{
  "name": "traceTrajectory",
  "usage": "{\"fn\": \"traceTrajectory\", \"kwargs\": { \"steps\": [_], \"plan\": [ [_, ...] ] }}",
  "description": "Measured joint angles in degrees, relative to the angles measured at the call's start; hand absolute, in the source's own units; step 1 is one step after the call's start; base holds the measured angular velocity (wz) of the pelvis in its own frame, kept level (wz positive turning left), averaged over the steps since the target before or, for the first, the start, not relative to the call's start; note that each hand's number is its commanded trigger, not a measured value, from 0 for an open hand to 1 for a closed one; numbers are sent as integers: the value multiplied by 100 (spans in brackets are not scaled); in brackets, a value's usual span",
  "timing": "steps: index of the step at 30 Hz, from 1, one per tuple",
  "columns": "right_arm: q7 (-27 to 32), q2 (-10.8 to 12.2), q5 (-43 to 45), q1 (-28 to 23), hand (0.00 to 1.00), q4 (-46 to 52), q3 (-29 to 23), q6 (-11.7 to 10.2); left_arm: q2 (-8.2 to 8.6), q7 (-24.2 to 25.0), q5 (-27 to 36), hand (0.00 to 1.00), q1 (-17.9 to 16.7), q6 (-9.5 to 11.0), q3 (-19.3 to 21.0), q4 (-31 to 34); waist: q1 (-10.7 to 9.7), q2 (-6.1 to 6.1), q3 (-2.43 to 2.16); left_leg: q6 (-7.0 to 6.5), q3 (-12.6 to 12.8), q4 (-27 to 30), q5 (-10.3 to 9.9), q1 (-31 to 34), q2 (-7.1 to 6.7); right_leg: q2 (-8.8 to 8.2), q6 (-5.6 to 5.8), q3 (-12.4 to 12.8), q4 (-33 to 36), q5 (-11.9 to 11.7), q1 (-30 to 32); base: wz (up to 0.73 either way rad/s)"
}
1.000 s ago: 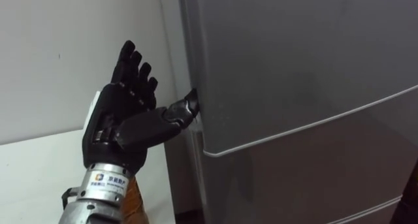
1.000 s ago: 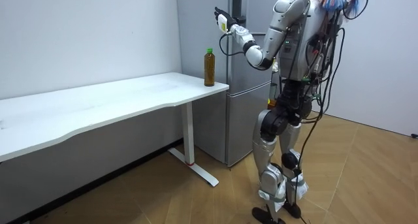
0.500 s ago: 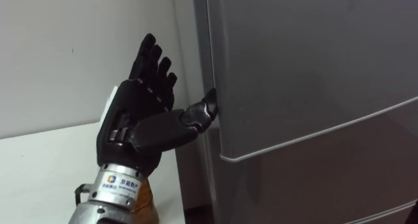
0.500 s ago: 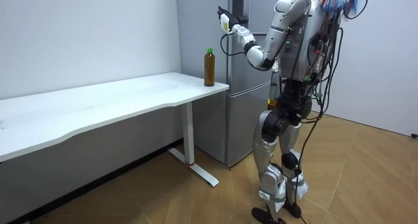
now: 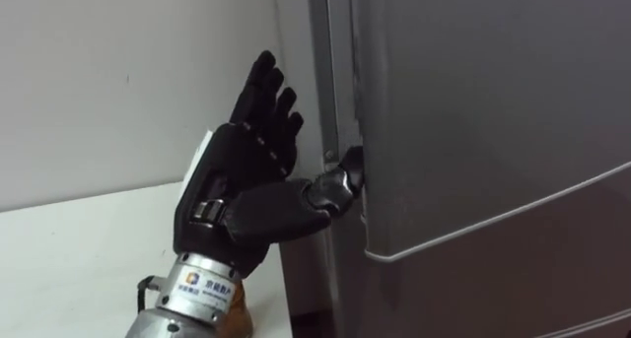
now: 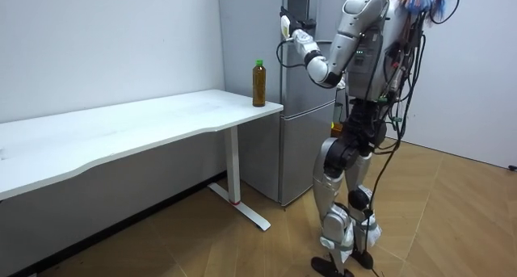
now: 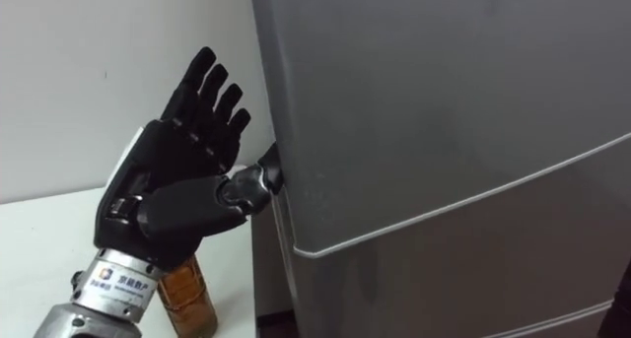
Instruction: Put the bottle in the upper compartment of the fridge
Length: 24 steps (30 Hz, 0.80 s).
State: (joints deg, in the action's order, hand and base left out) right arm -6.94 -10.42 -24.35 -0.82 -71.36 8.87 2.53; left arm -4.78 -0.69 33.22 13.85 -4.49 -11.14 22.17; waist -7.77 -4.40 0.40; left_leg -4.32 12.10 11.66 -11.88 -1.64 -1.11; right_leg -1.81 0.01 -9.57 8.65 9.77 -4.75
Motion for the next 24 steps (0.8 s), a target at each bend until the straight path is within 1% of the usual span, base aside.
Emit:
{"fn": "traceTrajectory", "kwargs": {
  "steps": [4, 6, 8, 11, 15, 18, 19, 20, 21, 23, 24],
  "plan": [
    [10, -12, 9, 37, 0, 5, 116, -7, -18, 155, -2, 0, -18, 10, -300, 0, 0, 67, 9, -56, 22, -24, 31, 11, -36, -10, 45, 10, 6, -26, 33, 0],
    [7, -11, 8, 40, 0, 7, 119, -11, -34, 244, -2, 0, -18, 11, -426, 0, 0, 80, 2, -81, 33, -41, 46, 28, -50, -19, 71, 15, 16, -46, 65, 0],
    [1, -10, -27, 38, 0, 11, 130, -14, -53, 315, -9, 0, -18, 11, -651, -15, -1, 98, -6, -111, 44, -57, 63, 40, -59, -42, 86, 11, 21, -79, 87, 0],
    [3, -12, -29, 40, 0, 34, 206, -21, -101, 420, -8, 0, -17, 10, -932, -21, -4, 162, -13, -123, 65, -81, 68, 37, -62, -74, 109, 7, 21, -110, 91, -2],
    [3, -33, -23, 66, 0, 51, 342, -55, -112, 602, 23, 0, -11, 11, -1168, -20, -25, 183, -5, -142, 155, -92, 61, 18, -58, -83, 115, 12, 28, -124, 106, -12],
    [6, -44, 14, 69, 0, 78, 346, -55, -67, 663, 100, 0, -3, 10, -1349, -24, -94, 164, -16, -152, 170, -83, 55, 28, -53, -82, 118, 14, 34, -136, 130, -8],
    [14, -52, 17, 69, 0, 96, 346, -55, -31, 742, 100, 0, -2, 4, -1428, -34, -147, 142, -21, -154, 176, -83, 54, 31, -54, -83, 120, 17, 36, -142, 139, -8],
    [39, -53, 17, 68, 0, 101, 345, -55, -19, 831, 94, 0, 16, -25, -1519, -38, -168, 110, -32, -155, 188, -84, 53, 29, -52, -82, 119, 22, 46, -143, 152, -9],
    [55, -54, 17, 68, 0, 111, 345, -55, -21, 868, 93, 0, 29, -33, -1576, -43, -180, 94, -32, -155, 191, -84, 53, 27, -51, -82, 118, 21, 53, -143, 158, -11],
    [80, -75, 13, 71, 0, 159, 345, -60, -26, 1047, 89, 0, 36, -96, -1779, -148, -254, 25, -8, -155, 198, -84, 53, 8, -43, -78, 117, 10, 100, -143, 176, -8],
    [89, -77, 14, 78, 0, 164, 341, -64, -27, 1055, 83, 0, 36, -127, -1821, -169, -285, 13, -6, -155, 198, -84, 53, 7, -42, -78, 117, 9, 100, -143, 178, -6]
  ]
}}
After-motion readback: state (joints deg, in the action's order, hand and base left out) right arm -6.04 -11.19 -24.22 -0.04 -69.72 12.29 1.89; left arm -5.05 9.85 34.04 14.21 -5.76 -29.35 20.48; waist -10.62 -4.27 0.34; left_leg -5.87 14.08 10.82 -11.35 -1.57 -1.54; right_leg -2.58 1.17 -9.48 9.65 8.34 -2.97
